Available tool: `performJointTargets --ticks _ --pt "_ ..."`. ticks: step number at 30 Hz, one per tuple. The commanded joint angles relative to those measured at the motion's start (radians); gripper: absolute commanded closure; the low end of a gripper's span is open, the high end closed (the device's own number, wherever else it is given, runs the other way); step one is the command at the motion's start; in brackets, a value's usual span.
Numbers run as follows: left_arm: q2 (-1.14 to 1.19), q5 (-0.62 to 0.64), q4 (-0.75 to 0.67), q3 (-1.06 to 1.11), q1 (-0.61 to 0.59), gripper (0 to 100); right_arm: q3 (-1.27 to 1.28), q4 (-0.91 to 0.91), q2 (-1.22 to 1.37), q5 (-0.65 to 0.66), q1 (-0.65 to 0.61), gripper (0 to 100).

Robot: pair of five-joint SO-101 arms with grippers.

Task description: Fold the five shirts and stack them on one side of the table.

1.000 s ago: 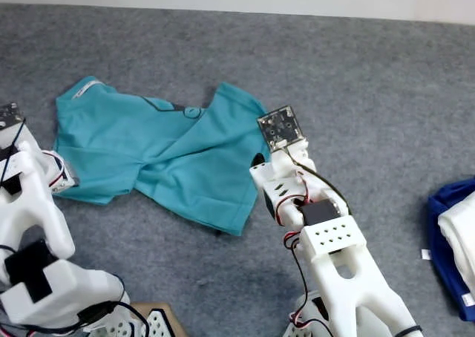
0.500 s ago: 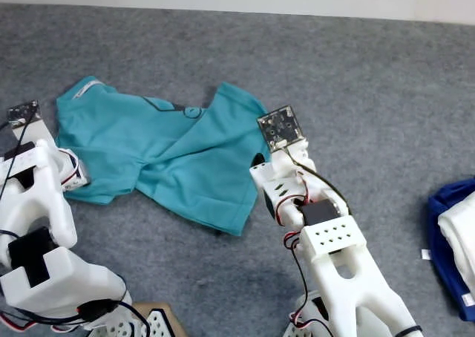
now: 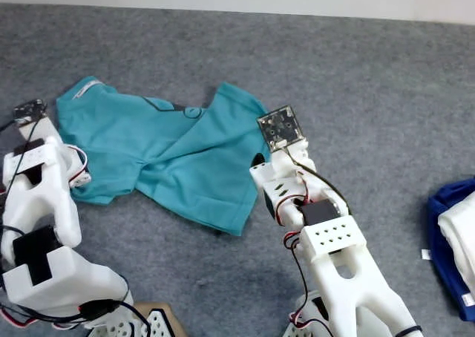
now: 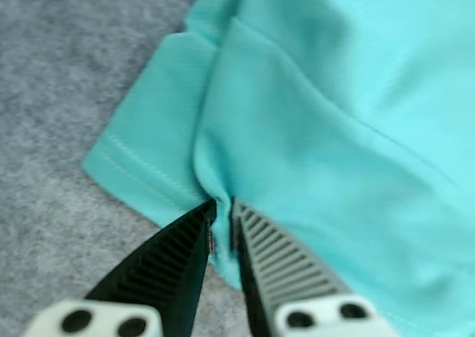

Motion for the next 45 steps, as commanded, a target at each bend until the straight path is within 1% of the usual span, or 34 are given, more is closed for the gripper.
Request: performJointTargets --ticks 1,5,9,12,18,24,38,42,45 --pt "-0.004 0.006 -0.012 -0.005 0.031 99 -0.002 0.008 -0.005 0.012 -0.010 82.5" --pt "-0.013 0.008 -0.009 -0.012 0.053 99 0.008 0.008 -0.005 0.012 -0.010 82.5" --pt "-0.013 0.008 -0.006 -0.064 0.061 99 0.013 0.008 -0.005 0.012 -0.010 82.5" --pt "-0.013 0.008 0.031 -0.114 0.054 99 0.013 0.008 -0.005 0.012 -0.010 82.5" --pt "-0.012 0.006 0.124 -0.226 -0.025 99 0.015 0.008 -0.005 0.012 -0.010 82.5" --pt "-0.002 0.002 0.121 -0.228 -0.110 99 0.015 0.008 -0.005 0.012 -0.012 82.5" --pt "0.001 -0.002 0.120 -0.228 -0.174 99 0.016 0.008 -0.005 0.012 -0.013 82.5" --pt "0.005 -0.002 0.077 -0.225 -0.196 99 0.016 0.008 -0.005 0.012 -0.013 82.5" --pt "0.053 -0.002 0.074 -0.232 -0.189 99 0.016 0.008 -0.005 0.012 -0.015 82.5"
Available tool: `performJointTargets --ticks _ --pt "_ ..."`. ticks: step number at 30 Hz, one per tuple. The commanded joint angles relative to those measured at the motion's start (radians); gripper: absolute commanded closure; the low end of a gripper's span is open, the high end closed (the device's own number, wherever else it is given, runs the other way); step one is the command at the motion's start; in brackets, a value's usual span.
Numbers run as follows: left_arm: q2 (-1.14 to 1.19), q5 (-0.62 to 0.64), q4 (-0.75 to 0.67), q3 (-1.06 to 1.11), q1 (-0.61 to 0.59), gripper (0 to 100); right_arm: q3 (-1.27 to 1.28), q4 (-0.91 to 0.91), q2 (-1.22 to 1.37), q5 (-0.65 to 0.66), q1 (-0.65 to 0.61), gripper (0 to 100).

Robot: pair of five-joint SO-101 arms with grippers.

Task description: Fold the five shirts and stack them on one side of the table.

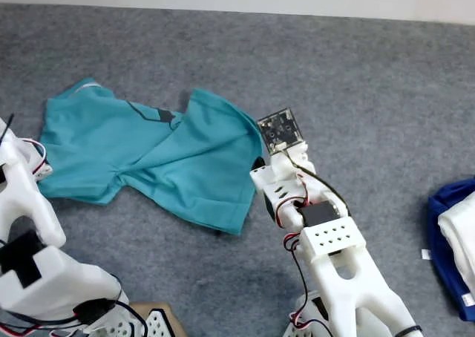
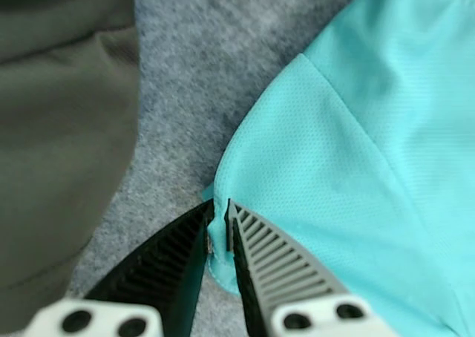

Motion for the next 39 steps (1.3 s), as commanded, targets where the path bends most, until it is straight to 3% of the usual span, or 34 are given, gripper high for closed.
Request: performJointTargets --ticks 1,5,13,21,27,32,39 --pt "0.039 -0.002 -0.020 -0.048 -0.008 99 -0.005 0.008 -0.005 0.012 -0.015 82.5" --pt "0.134 0.000 -0.038 -0.077 -0.008 98 -0.005 0.008 -0.005 0.012 -0.015 82.5" --pt "0.231 0.003 0.044 -0.176 -0.013 71 -0.005 0.008 -0.005 0.012 -0.015 82.5" --pt "0.229 0.002 0.256 -0.394 -0.013 71 -0.016 0.013 0.002 0.005 -0.008 82.5" --pt "0.229 0.002 0.396 -0.561 -0.024 71 -0.223 0.268 0.007 -0.101 0.018 82.5" --pt "0.229 0.002 0.520 -0.700 -0.024 71 -0.355 0.292 0.030 -0.103 0.013 82.5" --pt "0.242 0.005 0.557 -0.700 0.142 71 -0.610 0.288 0.320 -0.101 0.013 82.5"
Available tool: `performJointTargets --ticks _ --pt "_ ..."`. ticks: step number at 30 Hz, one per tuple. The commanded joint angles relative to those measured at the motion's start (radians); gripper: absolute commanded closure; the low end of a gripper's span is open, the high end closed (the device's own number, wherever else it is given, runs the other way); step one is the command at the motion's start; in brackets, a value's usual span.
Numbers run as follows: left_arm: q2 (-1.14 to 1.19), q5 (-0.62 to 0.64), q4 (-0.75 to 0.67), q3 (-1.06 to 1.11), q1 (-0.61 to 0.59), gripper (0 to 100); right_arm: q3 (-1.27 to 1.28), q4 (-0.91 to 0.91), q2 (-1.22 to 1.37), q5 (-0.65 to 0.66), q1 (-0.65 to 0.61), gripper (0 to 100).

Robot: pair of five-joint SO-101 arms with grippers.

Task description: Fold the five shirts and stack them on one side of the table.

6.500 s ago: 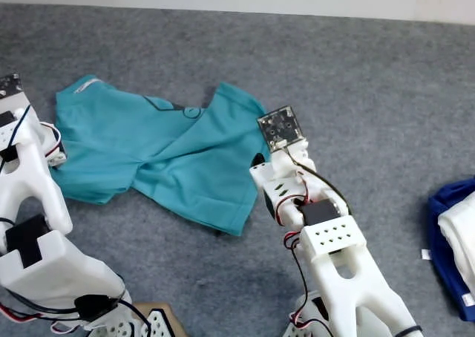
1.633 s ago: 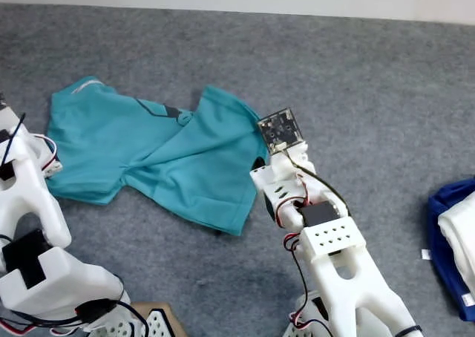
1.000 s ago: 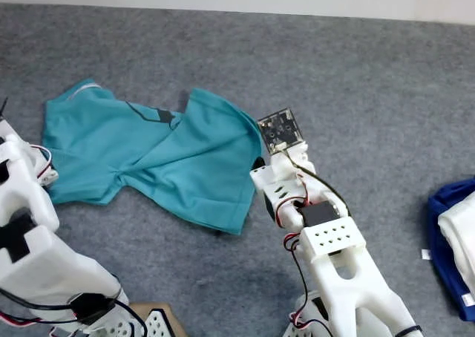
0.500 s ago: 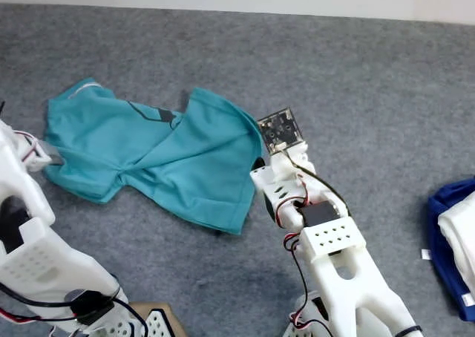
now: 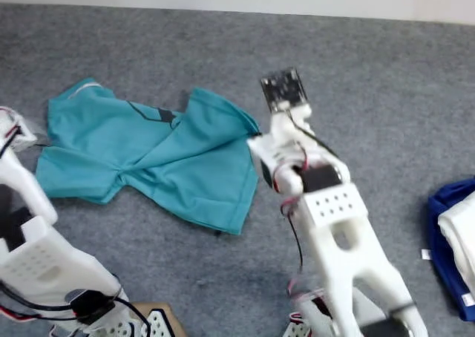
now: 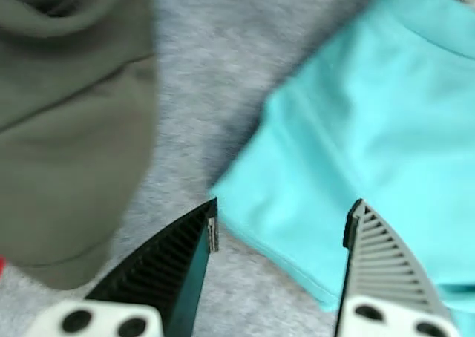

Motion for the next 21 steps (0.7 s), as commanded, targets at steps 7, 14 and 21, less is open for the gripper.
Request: performJointTargets --ticks 7,14,21 --pt "-0.002 0.133 -0.181 0.185 0.283 71 -0.394 -0.133 0.407 0.054 -0.027 82.5" --pt "-0.002 0.259 -0.302 0.271 0.285 71 -0.550 -0.298 0.677 0.181 -0.101 82.5" --pt "-0.004 0.284 -0.428 0.366 0.286 71 -0.851 -0.280 0.969 0.198 -0.099 82.5"
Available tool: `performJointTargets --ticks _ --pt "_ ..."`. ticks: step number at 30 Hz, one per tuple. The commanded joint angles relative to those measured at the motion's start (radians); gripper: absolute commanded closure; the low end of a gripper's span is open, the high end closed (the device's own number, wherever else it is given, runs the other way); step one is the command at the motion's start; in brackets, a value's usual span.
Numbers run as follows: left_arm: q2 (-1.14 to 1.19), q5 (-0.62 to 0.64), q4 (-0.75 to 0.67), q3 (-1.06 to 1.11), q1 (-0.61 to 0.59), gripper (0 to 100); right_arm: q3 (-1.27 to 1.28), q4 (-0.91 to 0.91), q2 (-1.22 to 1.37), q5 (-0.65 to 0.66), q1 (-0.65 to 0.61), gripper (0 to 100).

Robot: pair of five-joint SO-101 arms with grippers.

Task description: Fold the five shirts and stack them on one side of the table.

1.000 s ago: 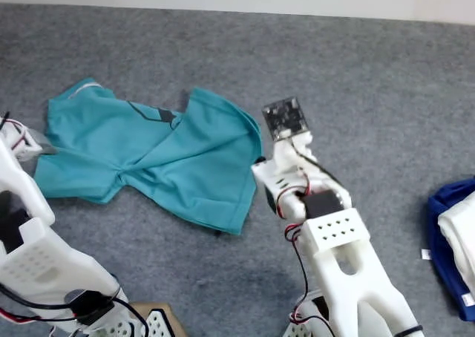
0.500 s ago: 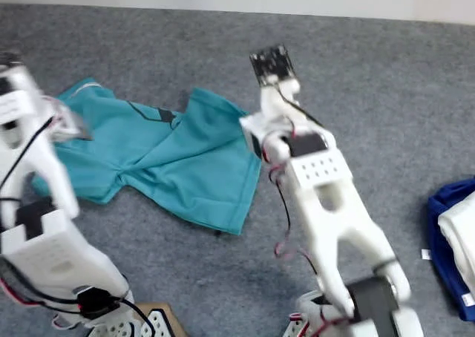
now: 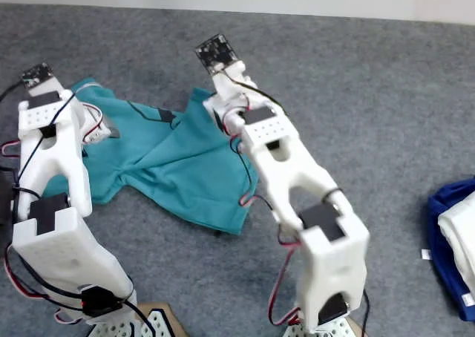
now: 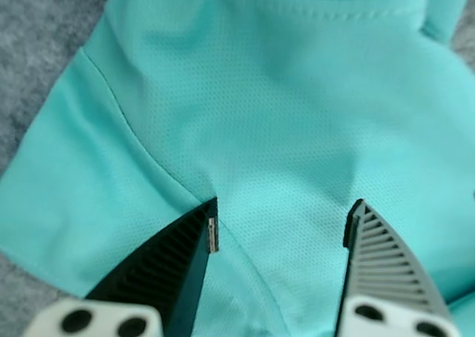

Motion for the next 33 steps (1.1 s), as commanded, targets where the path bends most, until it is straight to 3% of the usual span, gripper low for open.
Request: performJointTargets --ticks 1,5,22,33 --pt "-0.005 0.011 -0.031 0.002 0.016 71 -0.180 0.027 0.076 0.012 -0.012 82.5" --pt "-0.005 0.011 -0.049 0.008 0.015 71 -0.272 0.108 0.111 0.011 -0.019 82.5" --pt "0.058 0.006 -0.061 -0.025 0.018 71 -0.285 0.133 0.124 0.012 -0.070 82.5" --pt "0.070 0.006 -0.061 -0.035 0.018 71 -0.407 0.137 0.277 0.017 -0.058 82.5"
